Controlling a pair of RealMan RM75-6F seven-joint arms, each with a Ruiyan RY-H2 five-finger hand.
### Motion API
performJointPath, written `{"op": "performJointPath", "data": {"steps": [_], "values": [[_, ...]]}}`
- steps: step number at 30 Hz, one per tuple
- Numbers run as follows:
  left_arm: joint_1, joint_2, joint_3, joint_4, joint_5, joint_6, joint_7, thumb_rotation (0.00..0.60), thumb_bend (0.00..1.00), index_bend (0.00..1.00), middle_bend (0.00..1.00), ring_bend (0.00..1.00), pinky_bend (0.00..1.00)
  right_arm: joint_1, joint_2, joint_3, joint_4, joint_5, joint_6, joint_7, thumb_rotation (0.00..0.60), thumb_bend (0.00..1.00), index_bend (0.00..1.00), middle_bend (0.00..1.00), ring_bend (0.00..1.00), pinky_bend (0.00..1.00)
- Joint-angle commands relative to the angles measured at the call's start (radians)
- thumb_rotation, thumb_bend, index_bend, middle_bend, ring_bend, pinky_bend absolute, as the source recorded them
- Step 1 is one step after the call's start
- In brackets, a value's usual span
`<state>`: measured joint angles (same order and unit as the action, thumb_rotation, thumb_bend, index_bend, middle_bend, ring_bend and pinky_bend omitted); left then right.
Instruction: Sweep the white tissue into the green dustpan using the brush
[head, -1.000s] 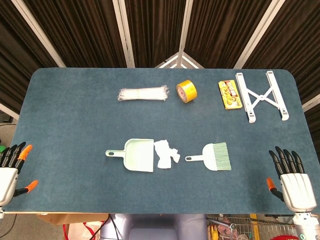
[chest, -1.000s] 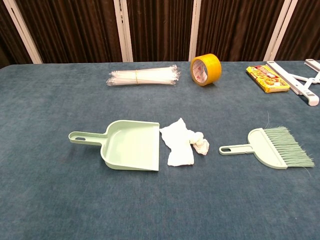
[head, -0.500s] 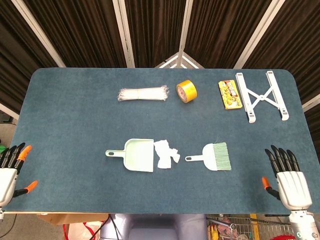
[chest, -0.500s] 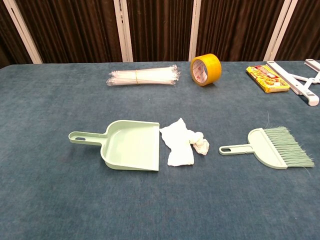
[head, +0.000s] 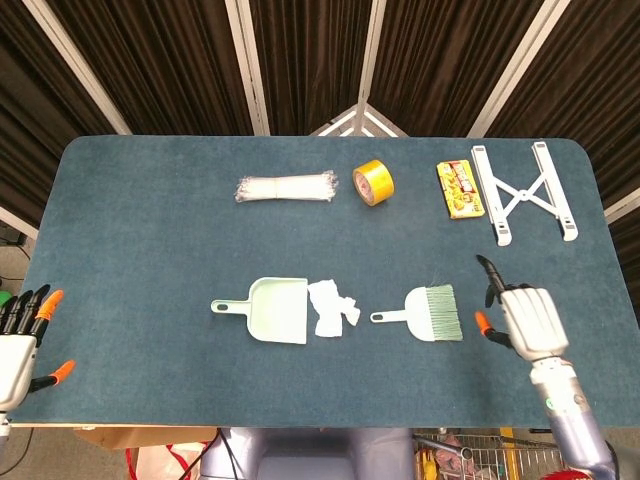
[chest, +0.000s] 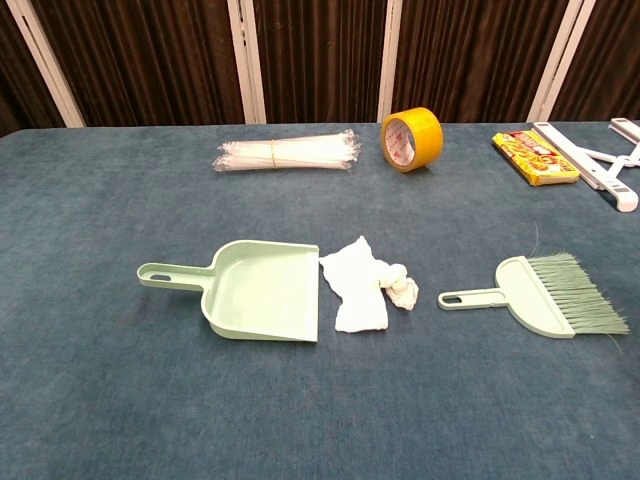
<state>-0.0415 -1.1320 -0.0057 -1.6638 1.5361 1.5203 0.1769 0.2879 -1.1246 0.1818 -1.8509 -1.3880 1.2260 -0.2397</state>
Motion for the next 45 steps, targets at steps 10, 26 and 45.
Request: {"op": "performJointPath", "data": {"steps": [10,26,45], "values": [[-0.004,-0.011,-0.013,-0.001,-0.036,-0.015,0.027,0.600,0.00,0.00,0.00,0.00,0.00,0.163,-0.156,0.029,0.003,0.240,-0.144,-0.303,0.600,0.39,0.37,0.89,0.92,0.79],[-0.011,-0.023,-0.021,0.005,-0.054,-0.023,0.056,0.600,0.00,0.00,0.00,0.00,0.00,0.225,-0.381,-0.028,0.160,0.343,-0.121,-0.412,0.600,0.39,0.42,0.89,0.92,0.79],[-0.014,-0.023,-0.024,0.001,-0.067,-0.030,0.054,0.600,0.00,0.00,0.00,0.00,0.00,0.255,-0.509,-0.045,0.295,0.374,-0.088,-0.455,0.600,0.38,0.42,0.89,0.92,0.79]]}}
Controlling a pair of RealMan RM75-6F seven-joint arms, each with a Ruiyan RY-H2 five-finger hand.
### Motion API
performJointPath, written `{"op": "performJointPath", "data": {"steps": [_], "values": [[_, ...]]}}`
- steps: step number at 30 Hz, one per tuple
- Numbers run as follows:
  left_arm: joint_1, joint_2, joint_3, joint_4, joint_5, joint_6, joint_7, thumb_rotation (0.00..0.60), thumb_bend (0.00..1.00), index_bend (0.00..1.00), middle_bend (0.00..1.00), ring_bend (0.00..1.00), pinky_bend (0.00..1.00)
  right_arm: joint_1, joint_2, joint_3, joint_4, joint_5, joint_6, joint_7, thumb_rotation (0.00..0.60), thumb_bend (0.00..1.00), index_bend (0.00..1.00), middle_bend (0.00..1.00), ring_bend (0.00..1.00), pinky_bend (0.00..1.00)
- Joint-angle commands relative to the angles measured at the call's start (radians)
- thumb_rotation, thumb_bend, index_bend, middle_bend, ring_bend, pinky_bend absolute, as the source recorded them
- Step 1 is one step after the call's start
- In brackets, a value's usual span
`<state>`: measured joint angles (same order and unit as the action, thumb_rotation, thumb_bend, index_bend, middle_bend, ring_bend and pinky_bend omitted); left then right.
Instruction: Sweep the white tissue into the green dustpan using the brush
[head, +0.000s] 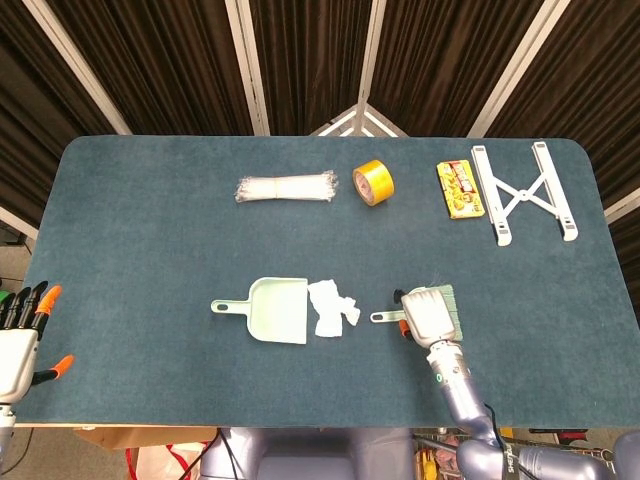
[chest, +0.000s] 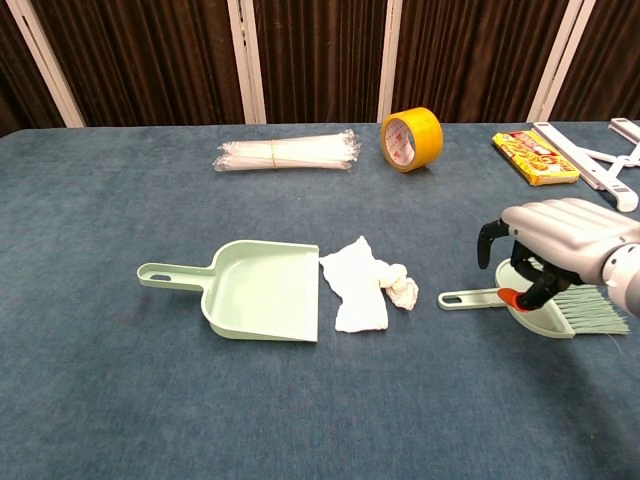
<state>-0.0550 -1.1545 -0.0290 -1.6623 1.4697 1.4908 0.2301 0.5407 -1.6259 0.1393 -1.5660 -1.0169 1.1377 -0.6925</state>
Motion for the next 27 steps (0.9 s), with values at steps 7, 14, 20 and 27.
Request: {"op": "performJointPath", "data": {"steps": [7,14,20,27], "values": [[-0.002,0.000,-0.001,-0.003,-0.007,-0.005,0.004,0.600,0.00,0.00,0.00,0.00,0.00,0.003,-0.039,-0.019,0.053,0.001,0.003,-0.005,0.600,0.34,0.39,0.89,0.92,0.79],[-0.003,0.000,-0.003,-0.006,-0.014,-0.007,0.001,0.600,0.00,0.00,0.00,0.00,0.00,0.007,-0.070,-0.016,0.088,0.017,0.002,-0.007,0.600,0.34,0.39,0.89,0.92,0.79],[-0.004,0.001,-0.004,-0.008,-0.018,-0.010,-0.002,0.600,0.00,0.00,0.00,0.00,0.00,0.009,-0.083,-0.010,0.108,0.028,-0.002,0.002,0.600,0.34,0.44,0.89,0.92,0.79],[-0.005,0.002,-0.004,-0.009,-0.018,-0.010,-0.007,0.600,0.00,0.00,0.00,0.00,0.00,0.011,-0.094,-0.011,0.119,0.039,-0.009,0.003,0.600,0.34,0.50,0.89,0.92,0.79]]}}
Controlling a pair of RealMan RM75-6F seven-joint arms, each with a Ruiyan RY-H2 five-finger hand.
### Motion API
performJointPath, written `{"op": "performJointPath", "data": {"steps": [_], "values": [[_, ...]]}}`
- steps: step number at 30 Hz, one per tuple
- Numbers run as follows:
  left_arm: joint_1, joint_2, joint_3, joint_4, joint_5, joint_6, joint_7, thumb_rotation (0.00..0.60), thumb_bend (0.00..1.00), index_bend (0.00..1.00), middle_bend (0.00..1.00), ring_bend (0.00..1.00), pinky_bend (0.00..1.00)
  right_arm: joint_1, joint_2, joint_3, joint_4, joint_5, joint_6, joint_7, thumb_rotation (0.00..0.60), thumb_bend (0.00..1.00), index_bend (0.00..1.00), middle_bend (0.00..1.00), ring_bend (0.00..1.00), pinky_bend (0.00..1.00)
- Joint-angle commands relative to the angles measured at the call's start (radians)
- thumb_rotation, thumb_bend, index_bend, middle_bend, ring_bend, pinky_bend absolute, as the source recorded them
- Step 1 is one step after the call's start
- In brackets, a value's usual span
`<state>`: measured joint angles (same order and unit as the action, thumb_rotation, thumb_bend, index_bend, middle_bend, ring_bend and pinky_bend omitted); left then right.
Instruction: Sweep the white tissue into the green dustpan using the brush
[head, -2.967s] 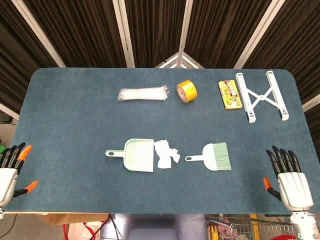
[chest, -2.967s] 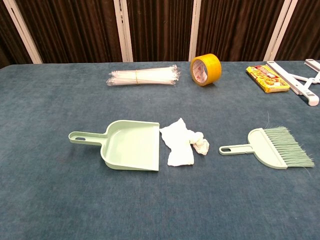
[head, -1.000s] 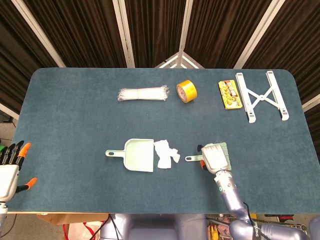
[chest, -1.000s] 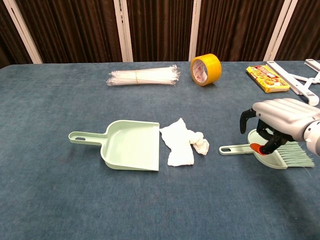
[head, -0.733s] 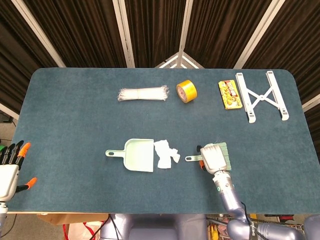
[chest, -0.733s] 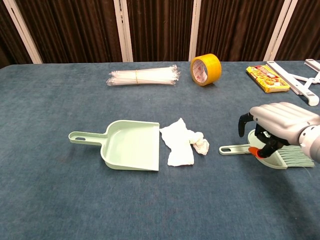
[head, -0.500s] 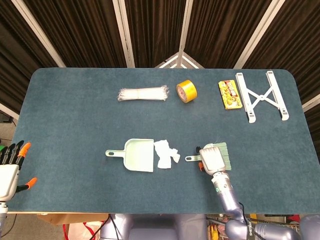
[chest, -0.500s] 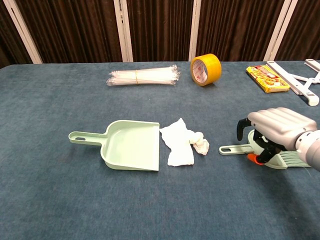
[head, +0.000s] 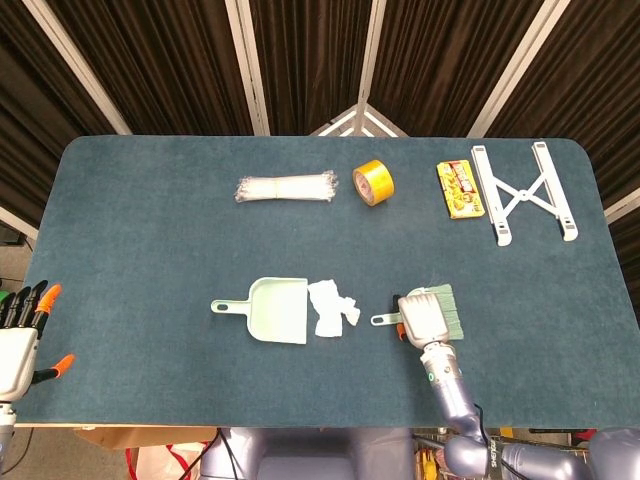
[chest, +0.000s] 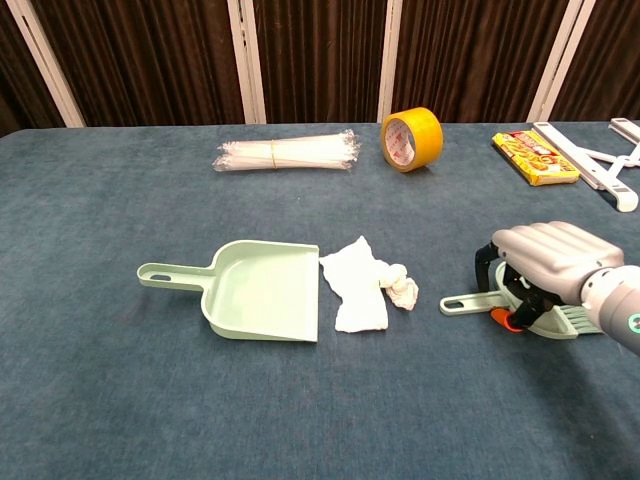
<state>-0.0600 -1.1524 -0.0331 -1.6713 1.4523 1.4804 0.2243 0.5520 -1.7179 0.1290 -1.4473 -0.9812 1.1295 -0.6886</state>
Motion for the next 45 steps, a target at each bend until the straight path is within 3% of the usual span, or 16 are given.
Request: {"op": "performJointPath", "data": {"steps": [1,5,13,24,45], "values": [[0.000,0.000,0.000,0.000,0.000,0.001,-0.002,0.600,0.00,0.00,0.00,0.00,0.00,0.000,-0.002,-0.001,0.001,0.005,-0.002,-0.002,0.600,0.34,0.50,0.89,0.92,0.79],[-0.001,0.001,0.000,0.000,0.000,0.000,-0.003,0.600,0.00,0.00,0.00,0.00,0.00,-0.001,-0.008,-0.005,0.008,0.010,-0.002,-0.005,0.600,0.34,0.52,0.89,0.92,0.79],[-0.002,0.001,0.000,-0.001,0.000,-0.002,-0.005,0.600,0.00,0.00,0.00,0.00,0.00,0.001,-0.008,-0.007,0.002,0.010,-0.008,0.000,0.600,0.37,0.65,0.89,0.92,0.79],[-0.002,0.003,0.001,-0.004,-0.003,-0.003,-0.004,0.600,0.00,0.00,0.00,0.00,0.00,0.012,0.038,0.011,-0.072,-0.014,0.005,0.004,0.600,0.46,0.67,0.89,0.92,0.79],[-0.015,0.010,0.009,-0.021,-0.002,-0.027,0.025,0.600,0.00,0.00,0.00,0.00,0.00,0.035,0.144,0.067,-0.235,0.026,0.023,0.001,0.600,0.47,0.69,0.89,0.92,0.79]]}}
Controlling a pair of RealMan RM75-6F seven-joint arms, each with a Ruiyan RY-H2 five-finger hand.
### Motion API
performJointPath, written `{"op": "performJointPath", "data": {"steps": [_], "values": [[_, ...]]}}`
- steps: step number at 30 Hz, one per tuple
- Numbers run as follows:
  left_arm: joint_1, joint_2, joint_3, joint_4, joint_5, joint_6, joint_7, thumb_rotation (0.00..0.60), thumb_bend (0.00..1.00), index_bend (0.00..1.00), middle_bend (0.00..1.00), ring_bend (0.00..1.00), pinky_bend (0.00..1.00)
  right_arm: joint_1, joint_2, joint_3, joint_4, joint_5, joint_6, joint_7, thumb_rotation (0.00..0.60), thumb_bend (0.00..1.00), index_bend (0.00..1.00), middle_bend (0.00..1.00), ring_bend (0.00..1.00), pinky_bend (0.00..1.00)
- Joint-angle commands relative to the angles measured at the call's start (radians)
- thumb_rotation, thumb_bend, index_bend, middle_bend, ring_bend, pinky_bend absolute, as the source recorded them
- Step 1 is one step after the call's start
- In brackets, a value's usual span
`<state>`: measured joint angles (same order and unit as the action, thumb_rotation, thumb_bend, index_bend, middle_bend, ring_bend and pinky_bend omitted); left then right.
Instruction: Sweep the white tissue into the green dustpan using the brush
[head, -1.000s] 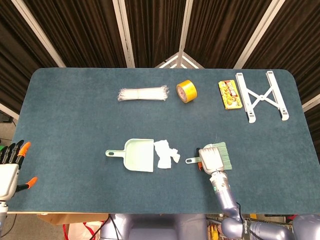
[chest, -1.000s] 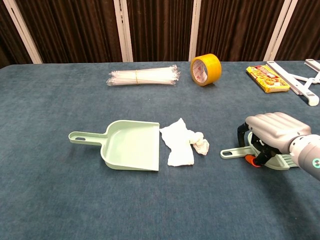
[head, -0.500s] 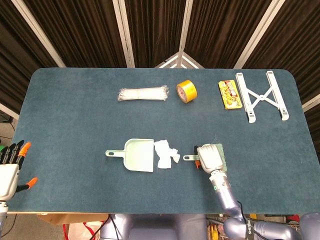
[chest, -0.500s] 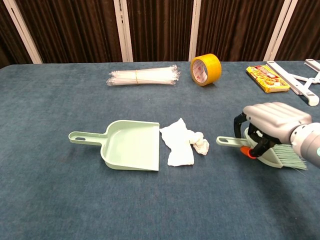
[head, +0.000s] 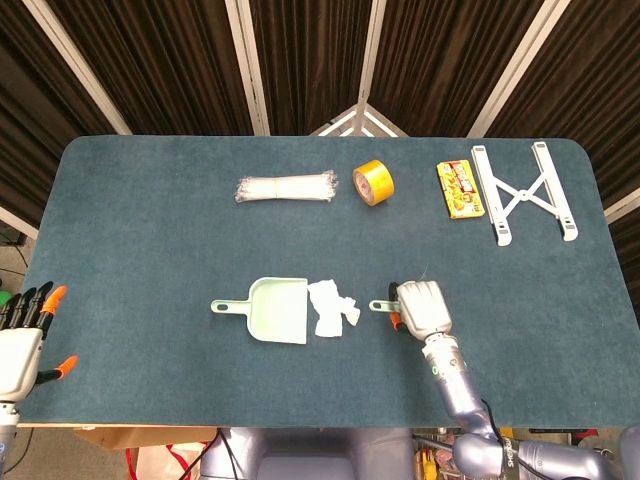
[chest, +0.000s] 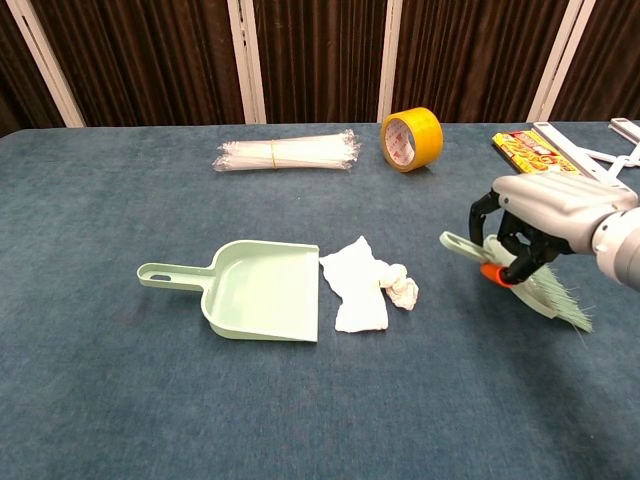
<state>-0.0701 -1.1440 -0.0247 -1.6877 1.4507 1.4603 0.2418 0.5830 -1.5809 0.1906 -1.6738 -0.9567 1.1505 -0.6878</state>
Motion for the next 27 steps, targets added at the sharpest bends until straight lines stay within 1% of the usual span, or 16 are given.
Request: {"op": "performJointPath", "data": {"steps": [1,5,16,17,19,20,21,22,23,25,26,27], "values": [[-0.008,0.004,0.000,-0.012,-0.003,-0.015,0.012,0.600,0.00,0.00,0.00,0.00,0.00,0.006,0.011,0.009,-0.017,0.004,0.003,0.002,0.600,0.47,0.69,0.89,0.92,0.79],[-0.027,0.015,-0.005,-0.041,-0.023,-0.049,0.036,0.600,0.00,0.00,0.00,0.00,0.00,0.014,0.025,0.018,-0.034,0.013,0.004,0.000,0.600,0.47,0.70,0.89,0.92,0.79],[-0.122,0.049,-0.061,-0.166,-0.114,-0.162,0.156,0.600,0.00,0.00,0.00,0.00,0.00,0.034,0.061,0.040,-0.079,0.036,0.010,0.007,0.600,0.49,0.71,0.89,0.92,0.79],[-0.134,0.050,-0.070,-0.180,-0.128,-0.171,0.172,0.600,0.00,0.00,0.00,0.00,0.01,0.037,0.064,0.041,-0.081,0.038,0.012,0.005,0.600,0.49,0.71,0.89,0.92,0.79],[-0.152,0.048,-0.084,-0.196,-0.148,-0.182,0.198,0.600,0.04,0.00,0.01,0.02,0.07,0.040,0.067,0.042,-0.084,0.042,0.014,0.004,0.600,0.49,0.71,0.89,0.92,0.79],[-0.166,0.045,-0.095,-0.204,-0.163,-0.189,0.223,0.600,0.07,0.02,0.03,0.05,0.13,0.042,0.069,0.043,-0.087,0.046,0.015,0.003,0.600,0.49,0.71,0.89,0.92,0.79],[-0.175,0.042,-0.102,-0.208,-0.174,-0.192,0.242,0.600,0.10,0.05,0.09,0.11,0.19,0.043,0.070,0.044,-0.088,0.049,0.015,0.003,0.600,0.49,0.71,0.89,0.92,0.79],[-0.191,0.035,-0.113,-0.212,-0.189,-0.196,0.273,0.600,0.13,0.09,0.17,0.19,0.26,0.045,0.072,0.044,-0.090,0.052,0.016,0.002,0.600,0.49,0.71,0.89,0.92,0.79],[-0.202,0.029,-0.121,-0.213,-0.198,-0.199,0.293,0.600,0.14,0.12,0.24,0.25,0.32,0.046,0.074,0.044,-0.091,0.054,0.017,0.001,0.600,0.49,0.71,0.89,0.92,0.79],[-0.233,0.009,-0.141,-0.211,-0.223,-0.207,0.345,0.600,0.16,0.17,0.43,0.43,0.48,0.049,0.077,0.043,-0.094,0.058,0.018,0.000,0.600,0.49,0.71,0.89,0.92,0.79],[-0.241,0.003,-0.147,-0.209,-0.228,-0.209,0.356,0.600,0.16,0.18,0.47,0.47,0.52,0.049,0.078,0.043,-0.095,0.058,0.019,0.000,0.600,0.49,0.71,0.89,0.92,0.79],[-0.259,-0.010,-0.157,-0.205,-0.242,-0.217,0.380,0.600,0.17,0.21,0.55,0.55,0.59,0.051,0.079,0.043,-0.097,0.059,0.020,0.000,0.600,0.49,0.71,0.89,0.92,0.79]]}}
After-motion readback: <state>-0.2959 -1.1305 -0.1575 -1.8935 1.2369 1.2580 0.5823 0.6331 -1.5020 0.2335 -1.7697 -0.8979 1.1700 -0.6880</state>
